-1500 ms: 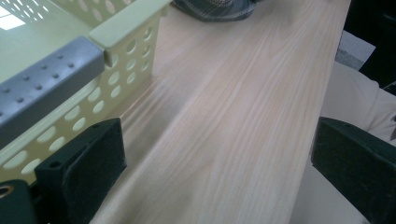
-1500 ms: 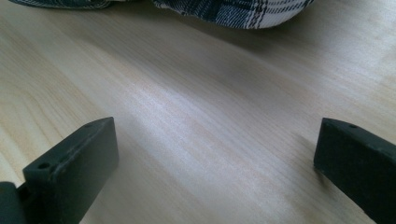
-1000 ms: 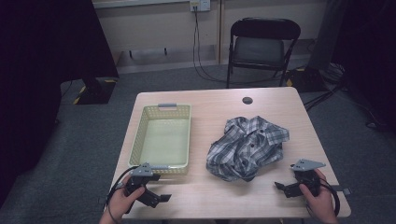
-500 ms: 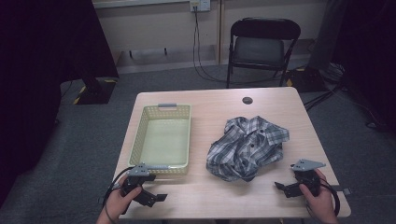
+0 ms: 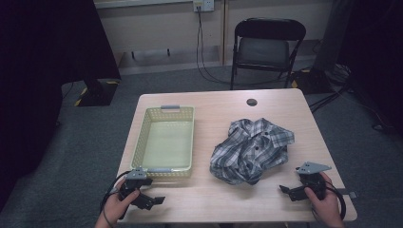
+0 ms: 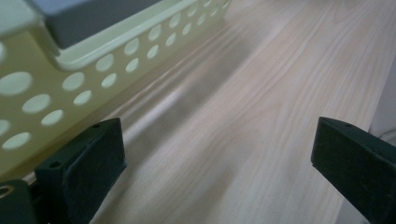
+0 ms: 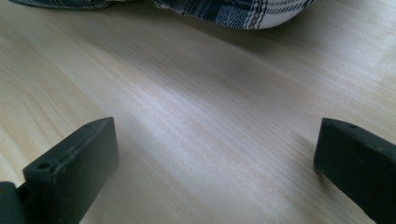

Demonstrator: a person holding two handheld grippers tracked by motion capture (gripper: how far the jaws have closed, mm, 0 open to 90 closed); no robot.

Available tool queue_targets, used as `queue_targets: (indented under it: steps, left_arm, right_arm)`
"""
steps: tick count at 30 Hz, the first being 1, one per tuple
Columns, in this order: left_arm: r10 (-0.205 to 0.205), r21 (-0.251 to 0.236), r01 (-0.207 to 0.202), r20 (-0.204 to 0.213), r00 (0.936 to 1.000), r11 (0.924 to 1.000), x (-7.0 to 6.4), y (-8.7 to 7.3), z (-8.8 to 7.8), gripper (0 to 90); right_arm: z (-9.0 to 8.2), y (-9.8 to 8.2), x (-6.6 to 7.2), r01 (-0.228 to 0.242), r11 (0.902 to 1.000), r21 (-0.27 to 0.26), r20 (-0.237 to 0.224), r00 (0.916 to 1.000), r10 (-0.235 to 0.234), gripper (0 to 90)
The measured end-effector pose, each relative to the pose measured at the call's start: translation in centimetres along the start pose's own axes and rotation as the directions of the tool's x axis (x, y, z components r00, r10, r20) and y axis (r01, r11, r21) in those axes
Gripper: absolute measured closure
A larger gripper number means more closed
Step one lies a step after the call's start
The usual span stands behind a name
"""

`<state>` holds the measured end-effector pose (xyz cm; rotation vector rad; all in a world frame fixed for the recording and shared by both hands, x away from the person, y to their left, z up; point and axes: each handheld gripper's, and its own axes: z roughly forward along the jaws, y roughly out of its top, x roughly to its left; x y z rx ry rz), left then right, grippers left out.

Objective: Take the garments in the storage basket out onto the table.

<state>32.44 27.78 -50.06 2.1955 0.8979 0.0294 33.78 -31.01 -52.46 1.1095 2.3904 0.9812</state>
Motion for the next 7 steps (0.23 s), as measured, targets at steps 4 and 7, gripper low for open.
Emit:
queue_targets:
  steps: [4, 7]
  left_arm:
    - [0.009, 0.023, -0.009, -0.014, 0.9999, 0.9997, -0.08, -0.13, 0.24, 2.5]
    - [0.018, 0.052, -0.017, -0.021, 0.9996, 0.9985, -0.13, -0.26, 0.6, 2.5]
  right_arm:
    - [0.0, 0.0, 0.0, 0.0, 1.0, 0.0, 0.0, 1.0, 0.0, 0.0]
    - [0.0, 0.01, -0.01, 0.0, 1.0, 0.0, 0.0, 1.0, 0.0, 0.0]
